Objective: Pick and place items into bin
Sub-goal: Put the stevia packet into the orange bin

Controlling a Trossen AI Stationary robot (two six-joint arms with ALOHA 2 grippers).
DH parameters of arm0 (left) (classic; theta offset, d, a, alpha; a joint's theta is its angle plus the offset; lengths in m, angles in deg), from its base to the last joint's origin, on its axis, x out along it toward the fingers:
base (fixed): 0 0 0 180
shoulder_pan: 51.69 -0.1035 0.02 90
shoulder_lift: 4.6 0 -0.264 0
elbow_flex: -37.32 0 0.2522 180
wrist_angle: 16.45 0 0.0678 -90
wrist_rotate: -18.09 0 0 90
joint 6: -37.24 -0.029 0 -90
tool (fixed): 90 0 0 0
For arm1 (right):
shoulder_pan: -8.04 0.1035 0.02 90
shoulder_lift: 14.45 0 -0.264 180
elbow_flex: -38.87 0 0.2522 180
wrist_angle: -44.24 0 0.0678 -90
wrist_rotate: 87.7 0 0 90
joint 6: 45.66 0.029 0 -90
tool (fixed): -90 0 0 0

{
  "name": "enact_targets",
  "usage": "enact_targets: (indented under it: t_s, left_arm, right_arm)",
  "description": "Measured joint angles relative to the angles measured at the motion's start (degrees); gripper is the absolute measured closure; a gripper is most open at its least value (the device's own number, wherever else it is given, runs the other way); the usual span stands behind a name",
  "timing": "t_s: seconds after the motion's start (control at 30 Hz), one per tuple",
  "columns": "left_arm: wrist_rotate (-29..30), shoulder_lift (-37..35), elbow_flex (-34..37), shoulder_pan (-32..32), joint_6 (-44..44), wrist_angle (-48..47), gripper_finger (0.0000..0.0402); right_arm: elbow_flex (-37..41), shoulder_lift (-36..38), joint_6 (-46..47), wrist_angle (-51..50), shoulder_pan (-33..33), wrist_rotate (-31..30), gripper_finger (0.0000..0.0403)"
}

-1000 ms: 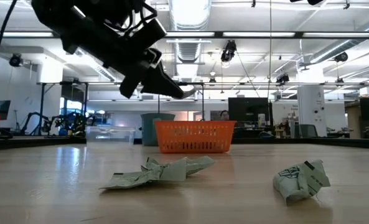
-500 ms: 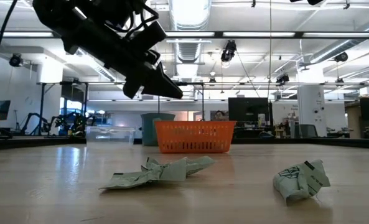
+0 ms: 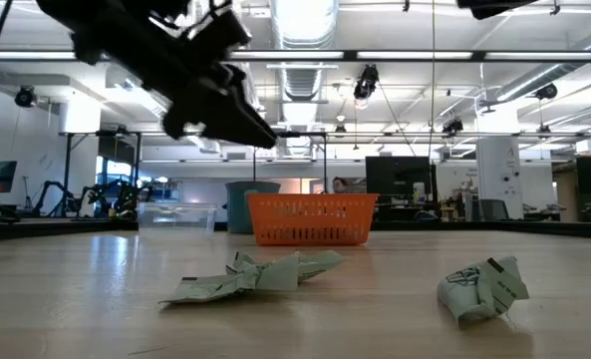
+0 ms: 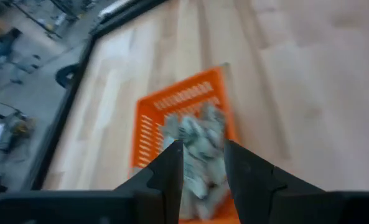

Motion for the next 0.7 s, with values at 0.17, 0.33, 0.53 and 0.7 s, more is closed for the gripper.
enact_targets:
  t_s: [0.17,0.33,0.53,0.7]
  left_arm:
    - [-0.1,-4.6,0.1,4.0,4.2,-6.7,0.0301]
    - [-0.1,-8.0,0.9,7.5,4.5,-7.2,0.0301]
    - [-0.1,-9.4,1.0,9.1,4.5,-7.5,0.0301]
    - [-0.1,-9.4,1.0,9.3,4.5,-7.7,0.0301]
  right_arm:
    - [-0.5,-4.6,-1.0,4.8,0.1,17.7,0.033]
    - [-3.5,-9.4,-3.9,9.8,0.1,21.1,0.033]
    - [-8.5,-16.9,-6.6,10.8,-0.3,21.1,0.033]
    - [-12.1,-23.6,-3.6,9.2,-0.3,21.1,0.033]
